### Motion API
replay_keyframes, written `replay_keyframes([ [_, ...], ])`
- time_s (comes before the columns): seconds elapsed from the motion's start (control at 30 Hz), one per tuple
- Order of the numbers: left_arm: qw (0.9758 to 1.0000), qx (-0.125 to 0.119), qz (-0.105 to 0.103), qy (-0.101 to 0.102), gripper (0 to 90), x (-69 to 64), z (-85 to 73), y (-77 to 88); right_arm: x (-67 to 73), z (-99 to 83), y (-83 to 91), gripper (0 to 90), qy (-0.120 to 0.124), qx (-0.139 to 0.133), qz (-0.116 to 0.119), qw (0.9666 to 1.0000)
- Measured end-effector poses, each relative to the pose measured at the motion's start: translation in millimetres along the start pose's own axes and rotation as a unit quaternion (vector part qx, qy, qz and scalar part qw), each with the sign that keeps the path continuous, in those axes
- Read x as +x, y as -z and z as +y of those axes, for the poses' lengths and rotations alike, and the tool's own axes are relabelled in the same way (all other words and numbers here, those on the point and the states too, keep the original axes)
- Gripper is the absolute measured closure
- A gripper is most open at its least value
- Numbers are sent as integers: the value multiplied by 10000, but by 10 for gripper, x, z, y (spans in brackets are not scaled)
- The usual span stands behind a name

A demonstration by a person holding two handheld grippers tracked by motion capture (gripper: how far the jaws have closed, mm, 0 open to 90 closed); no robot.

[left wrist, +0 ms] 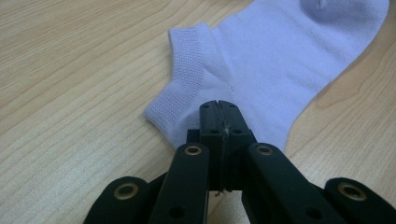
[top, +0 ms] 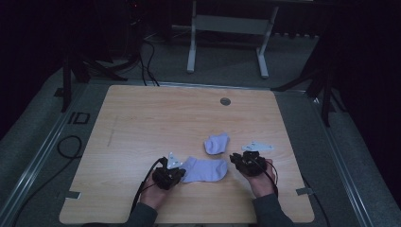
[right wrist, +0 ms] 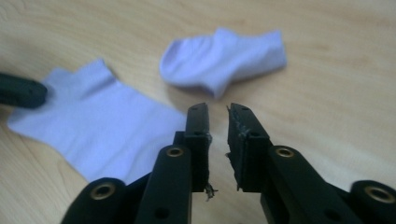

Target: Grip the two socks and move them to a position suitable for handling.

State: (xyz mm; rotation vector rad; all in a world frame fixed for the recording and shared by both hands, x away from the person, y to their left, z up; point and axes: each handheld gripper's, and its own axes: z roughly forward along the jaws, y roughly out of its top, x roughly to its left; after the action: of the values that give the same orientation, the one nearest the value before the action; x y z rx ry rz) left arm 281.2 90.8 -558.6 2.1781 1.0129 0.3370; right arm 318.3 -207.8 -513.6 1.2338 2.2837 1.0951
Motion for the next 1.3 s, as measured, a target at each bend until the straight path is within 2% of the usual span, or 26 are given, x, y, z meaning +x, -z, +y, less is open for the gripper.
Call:
replay_keyframes([
  [0.13,10000,-13,0,6,864,3,-1,1,63,185,-30,681,126,-105,56,9998],
  [0.27,10000,-10,-22,-6,853,8,-3,3,185,373,-181,666,347,-52,160,9993],
  [0.3,10000,-11,-26,-6,844,7,-3,3,231,432,-263,663,445,7,179,9989],
  [0.5,10000,-34,-58,16,827,5,-6,0,350,569,-603,628,623,351,268,9971],
  [0.67,10000,-32,-58,22,825,4,-5,1,380,612,-848,598,685,663,219,9952],
  [0.83,10000,-21,-44,1,824,2,-7,3,373,624,-1068,595,630,973,108,9932],
  [0.9,10000,-34,-53,19,825,3,-7,1,378,610,-1138,645,618,1096,116,9920],
  [0.93,10000,-32,-56,27,825,4,-7,1,383,605,-1153,687,634,1100,121,9918],
  [0.97,10000,-36,-57,32,827,5,-7,1,394,599,-1162,799,632,1106,104,9918],
  [1.03,10000,-37,-57,31,827,5,-8,0,407,600,-1145,882,556,1068,91,9927],
  [1.17,10000,-48,-45,32,827,2,-9,0,414,626,-1016,884,491,832,102,9953],
  [1.3,10000,-53,-43,41,827,1,-9,-1,334,648,-802,886,339,460,65,9983],
])
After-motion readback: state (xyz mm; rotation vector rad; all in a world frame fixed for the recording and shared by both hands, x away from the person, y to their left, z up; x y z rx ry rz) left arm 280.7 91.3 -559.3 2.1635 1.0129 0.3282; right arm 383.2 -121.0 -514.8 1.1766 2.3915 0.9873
